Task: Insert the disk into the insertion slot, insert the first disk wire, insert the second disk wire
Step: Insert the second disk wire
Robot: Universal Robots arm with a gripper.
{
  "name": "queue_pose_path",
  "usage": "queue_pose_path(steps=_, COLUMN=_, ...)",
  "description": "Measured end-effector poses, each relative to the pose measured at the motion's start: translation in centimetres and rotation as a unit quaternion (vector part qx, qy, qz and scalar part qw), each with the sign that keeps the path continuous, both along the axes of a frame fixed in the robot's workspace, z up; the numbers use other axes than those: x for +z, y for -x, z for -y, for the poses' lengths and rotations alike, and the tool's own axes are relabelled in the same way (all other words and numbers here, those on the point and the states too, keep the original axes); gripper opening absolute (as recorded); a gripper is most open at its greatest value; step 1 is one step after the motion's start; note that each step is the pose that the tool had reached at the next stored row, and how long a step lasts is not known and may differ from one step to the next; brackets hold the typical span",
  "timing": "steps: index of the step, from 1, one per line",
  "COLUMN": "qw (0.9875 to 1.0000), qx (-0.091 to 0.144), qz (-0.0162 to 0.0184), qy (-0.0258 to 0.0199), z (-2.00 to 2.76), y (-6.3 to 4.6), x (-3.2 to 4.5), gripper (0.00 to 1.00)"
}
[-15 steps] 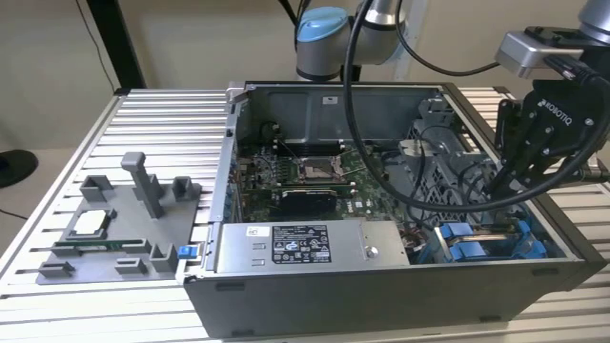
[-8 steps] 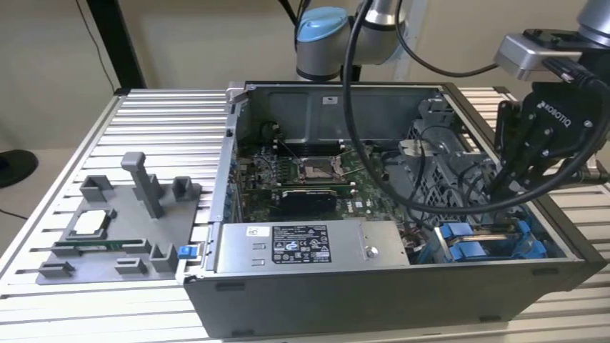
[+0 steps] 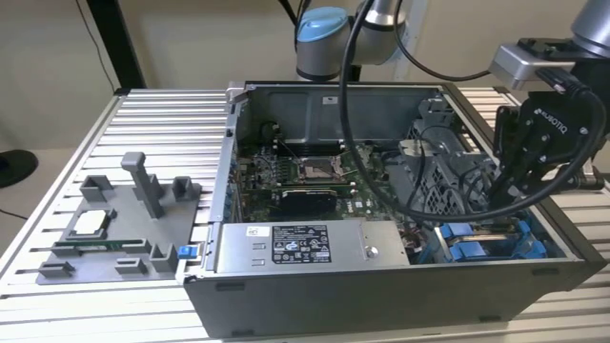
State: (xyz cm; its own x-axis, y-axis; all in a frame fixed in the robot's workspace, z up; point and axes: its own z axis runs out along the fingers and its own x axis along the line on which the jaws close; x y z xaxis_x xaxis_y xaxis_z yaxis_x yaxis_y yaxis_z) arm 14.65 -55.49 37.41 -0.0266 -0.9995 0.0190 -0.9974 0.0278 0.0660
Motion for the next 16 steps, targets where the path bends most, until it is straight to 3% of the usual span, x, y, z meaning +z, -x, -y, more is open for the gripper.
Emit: queue_pose_path(steps=16, qw=1.0000, qx=0.000, qz=0.0010, qy=0.0000, z=0.08, y=0.20, x=-0.47, gripper=0.00)
